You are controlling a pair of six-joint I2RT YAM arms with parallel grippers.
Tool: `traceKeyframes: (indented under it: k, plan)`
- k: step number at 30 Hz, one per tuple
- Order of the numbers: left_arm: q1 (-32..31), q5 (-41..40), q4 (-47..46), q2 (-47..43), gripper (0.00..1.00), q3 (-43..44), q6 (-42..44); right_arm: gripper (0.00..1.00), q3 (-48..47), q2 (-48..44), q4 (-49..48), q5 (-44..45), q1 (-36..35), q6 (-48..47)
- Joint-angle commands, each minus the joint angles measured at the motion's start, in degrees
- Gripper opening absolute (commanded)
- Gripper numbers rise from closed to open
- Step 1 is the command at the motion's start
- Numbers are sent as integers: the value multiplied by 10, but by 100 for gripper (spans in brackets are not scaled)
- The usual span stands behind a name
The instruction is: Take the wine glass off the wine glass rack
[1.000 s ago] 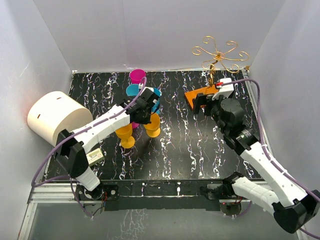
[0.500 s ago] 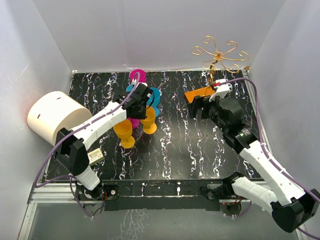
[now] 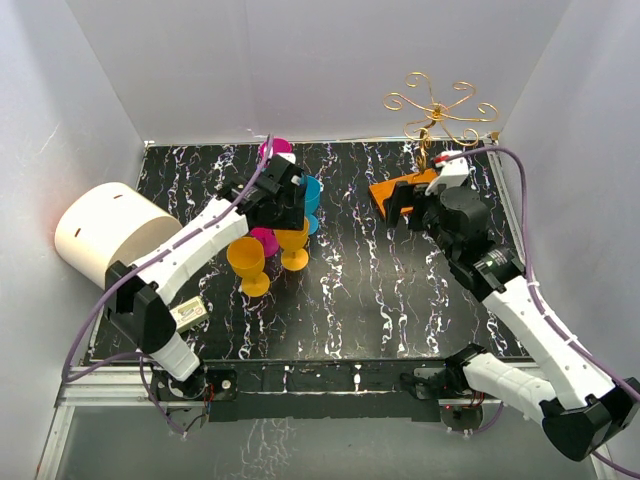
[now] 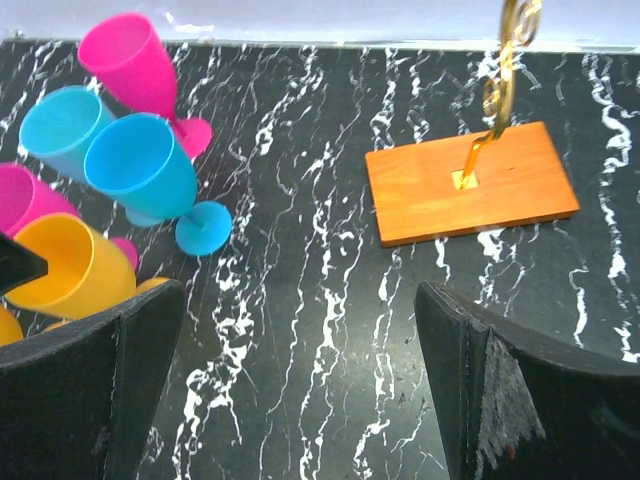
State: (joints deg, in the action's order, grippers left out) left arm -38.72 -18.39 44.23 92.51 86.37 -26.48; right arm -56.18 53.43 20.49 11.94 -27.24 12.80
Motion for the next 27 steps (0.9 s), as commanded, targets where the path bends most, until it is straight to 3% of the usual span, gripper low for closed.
traceKeyframes:
  k: [1, 6, 12, 19, 27]
  plan:
    - [0, 8, 22, -60, 67, 62, 12, 98, -86, 2, 32, 67, 3, 14]
    - [3, 6, 36, -89, 81, 132, 36, 98, -155, -9, 61, 86, 3, 1]
    - [3, 24, -11, -155, 98, 215, 78, 98, -247, -28, 75, 119, 3, -32]
    - [3, 31, -53, -219, 99, 260, 103, 98, -340, -36, 103, 141, 3, -37]
    - [3, 24, -56, -254, 99, 242, 97, 98, -341, -50, 105, 127, 3, -35]
